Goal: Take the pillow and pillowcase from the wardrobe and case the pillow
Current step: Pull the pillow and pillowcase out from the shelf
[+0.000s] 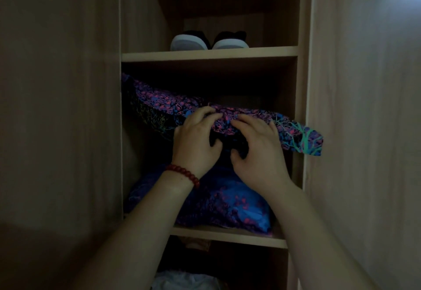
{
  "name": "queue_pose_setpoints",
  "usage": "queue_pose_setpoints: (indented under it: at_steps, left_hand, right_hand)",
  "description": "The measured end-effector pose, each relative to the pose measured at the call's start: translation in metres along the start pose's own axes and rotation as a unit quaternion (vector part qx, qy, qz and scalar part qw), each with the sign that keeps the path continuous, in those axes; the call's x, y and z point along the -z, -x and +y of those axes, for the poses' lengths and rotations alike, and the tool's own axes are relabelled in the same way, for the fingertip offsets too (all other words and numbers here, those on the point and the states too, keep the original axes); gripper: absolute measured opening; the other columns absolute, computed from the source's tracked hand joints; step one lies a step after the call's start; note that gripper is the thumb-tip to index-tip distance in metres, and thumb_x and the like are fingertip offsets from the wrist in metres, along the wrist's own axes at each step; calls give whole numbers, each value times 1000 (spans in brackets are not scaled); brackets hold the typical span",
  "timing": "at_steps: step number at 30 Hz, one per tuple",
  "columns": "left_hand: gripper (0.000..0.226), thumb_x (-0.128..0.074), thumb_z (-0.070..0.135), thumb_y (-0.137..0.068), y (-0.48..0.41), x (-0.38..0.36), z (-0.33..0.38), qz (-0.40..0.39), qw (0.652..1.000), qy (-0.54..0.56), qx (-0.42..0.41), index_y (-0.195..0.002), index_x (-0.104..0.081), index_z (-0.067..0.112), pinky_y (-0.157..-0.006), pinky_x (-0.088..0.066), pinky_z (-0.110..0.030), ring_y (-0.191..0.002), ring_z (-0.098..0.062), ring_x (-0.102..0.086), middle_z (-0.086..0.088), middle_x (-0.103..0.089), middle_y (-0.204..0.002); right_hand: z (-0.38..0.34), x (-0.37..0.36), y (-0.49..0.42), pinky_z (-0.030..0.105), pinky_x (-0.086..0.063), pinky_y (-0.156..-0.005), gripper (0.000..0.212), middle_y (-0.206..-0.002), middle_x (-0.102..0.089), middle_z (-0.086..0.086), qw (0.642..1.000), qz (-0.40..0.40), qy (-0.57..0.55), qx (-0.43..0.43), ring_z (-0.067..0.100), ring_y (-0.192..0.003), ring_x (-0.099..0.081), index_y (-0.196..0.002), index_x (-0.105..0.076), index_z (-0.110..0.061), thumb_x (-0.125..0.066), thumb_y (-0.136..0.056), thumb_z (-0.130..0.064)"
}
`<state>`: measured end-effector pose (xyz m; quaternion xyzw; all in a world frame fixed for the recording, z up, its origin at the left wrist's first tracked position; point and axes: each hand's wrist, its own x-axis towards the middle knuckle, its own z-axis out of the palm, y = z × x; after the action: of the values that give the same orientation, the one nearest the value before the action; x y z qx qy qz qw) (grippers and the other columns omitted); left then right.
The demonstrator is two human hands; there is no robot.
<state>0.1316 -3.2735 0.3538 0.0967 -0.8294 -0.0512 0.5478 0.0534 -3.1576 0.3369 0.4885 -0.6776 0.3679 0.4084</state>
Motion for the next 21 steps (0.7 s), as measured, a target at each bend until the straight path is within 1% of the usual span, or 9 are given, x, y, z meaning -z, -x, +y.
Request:
queue_pose_setpoints:
  at_steps: [2, 3, 6, 8, 9, 14, 17, 19, 21]
  left_hand:
    - [53, -59, 19, -85, 1, 0, -2, -25, 999, -46, 4, -134, -42, 32, -107, -23, -43, -136, -11, -27, 9, -33, -147]
    - [54, -58, 20, -86, 2, 0, -3, -39, 998, -55, 3, -135, -40, 33, -107, -23, -44, -136, -12, -26, 10, -32, -147]
    - [53, -60, 20, -86, 2, 1, -6, -77, 996, -51, -11, -135, -42, 28, -105, -34, -41, -130, -17, -34, 5, -41, -141]
    - [53, -63, 19, -85, 3, 1, -8, -82, 996, -45, -9, -133, -44, 24, -102, -38, -34, -125, -19, -39, 2, -47, -135]
    - [52, -63, 17, -84, 5, 0, -9, -78, 996, -43, 1, -133, -45, 22, -101, -38, -32, -124, -19, -39, 1, -48, -134]
    - [37, -62, 10, -84, 15, -3, -12, -55, 998, -19, 26, -119, -57, 17, -97, -35, -25, -121, -18, -43, 0, -55, -124]
    - [30, -64, 6, -82, 17, 1, -14, -88, 995, -9, 35, -111, -64, 13, -90, -35, -18, -110, -18, -52, -2, -59, -116]
    - [27, -64, 4, -81, 19, 5, -15, -111, 993, 1, 42, -107, -66, 12, -91, -38, -19, -105, -19, -55, -4, -60, -114]
    - [26, -62, 2, -82, 24, 9, -15, -110, 993, 15, 47, -105, -68, 11, -93, -41, -23, -103, -20, -56, -6, -62, -112]
  right_hand:
    - [1, -3, -2, 41, -10, -115, 63, -139, -47, 5, 1000, 2, 17, -4, 24, -130, -39, -132, -48, -19, -67, -72, -13]
    - [1, -5, -2, 42, -12, -114, 65, -138, -48, 6, 1000, 7, 28, -5, 25, -129, -40, -131, -49, -19, -68, -70, -13]
    - [0, -13, 2, 41, -15, -112, 63, -132, -52, 5, 998, 30, 57, -20, 27, -124, -42, -126, -53, -21, -69, -66, -12]
    - [-3, -21, 7, 39, -13, -112, 62, -130, -53, 3, 997, 43, 61, -33, 27, -123, -42, -124, -55, -23, -69, -64, -10]
    - [-4, -25, 10, 40, -12, -112, 63, -130, -53, 3, 996, 44, 64, -38, 27, -123, -42, -124, -54, -23, -69, -64, -10]
    - [-8, -39, 15, 39, -1, -112, 75, -139, -47, 2, 993, 29, 96, -63, 25, -132, -35, -134, -45, -23, -73, -65, -11]
    - [-9, -42, 18, 38, -5, -110, 64, -134, -52, 2, 990, 24, 105, -93, 24, -129, -39, -127, -54, -23, -74, -67, -13]
    - [-11, -45, 22, 36, -11, -107, 53, -124, -59, 2, 989, 32, 99, -106, 24, -122, -45, -118, -61, -22, -74, -68, -13]
    - [-14, -47, 27, 33, -15, -101, 44, -114, -63, 2, 988, 47, 88, -116, 25, -115, -49, -111, -66, -22, -74, -68, -11]
